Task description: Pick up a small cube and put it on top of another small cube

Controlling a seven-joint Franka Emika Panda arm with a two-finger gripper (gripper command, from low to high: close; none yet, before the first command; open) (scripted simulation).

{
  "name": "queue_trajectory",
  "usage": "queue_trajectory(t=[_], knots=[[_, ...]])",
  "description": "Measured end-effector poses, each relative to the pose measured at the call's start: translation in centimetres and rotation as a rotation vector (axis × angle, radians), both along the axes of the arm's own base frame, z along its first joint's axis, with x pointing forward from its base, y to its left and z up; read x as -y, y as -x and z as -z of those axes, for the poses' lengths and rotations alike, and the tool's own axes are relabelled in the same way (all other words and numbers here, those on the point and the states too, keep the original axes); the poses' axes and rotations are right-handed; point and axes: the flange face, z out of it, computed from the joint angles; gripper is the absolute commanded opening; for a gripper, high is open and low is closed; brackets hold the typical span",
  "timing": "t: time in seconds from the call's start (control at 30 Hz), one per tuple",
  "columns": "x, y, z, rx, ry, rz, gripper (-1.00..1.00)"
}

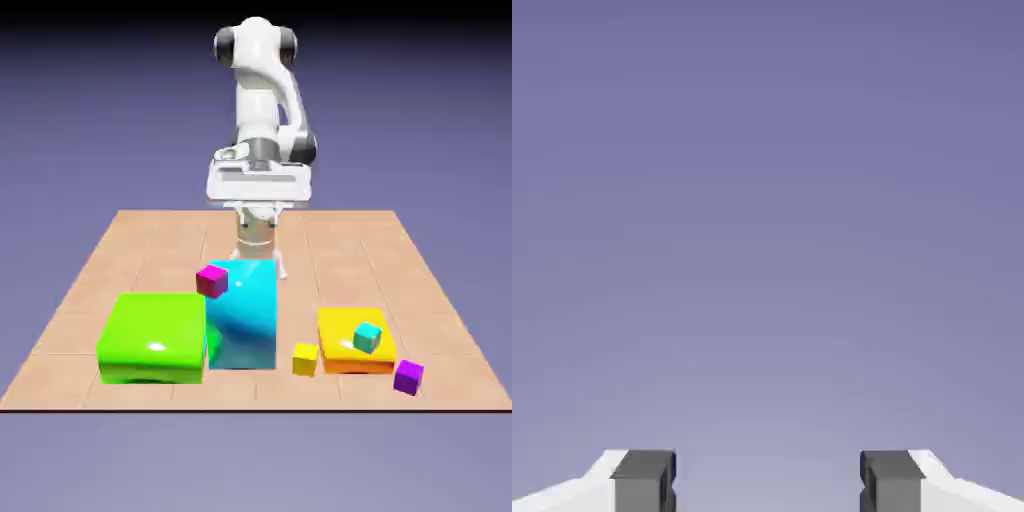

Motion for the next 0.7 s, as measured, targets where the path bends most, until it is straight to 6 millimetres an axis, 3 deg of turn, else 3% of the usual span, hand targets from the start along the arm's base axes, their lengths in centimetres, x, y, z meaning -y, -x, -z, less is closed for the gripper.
queue_trajectory(t=[0.37,0.7], knots=[[-11.4,-7.0,8.0,-0.251,0.15,-0.354,0.0],[-23.5,-8.5,18.7,-0.463,0.256,-0.698,0.0]])
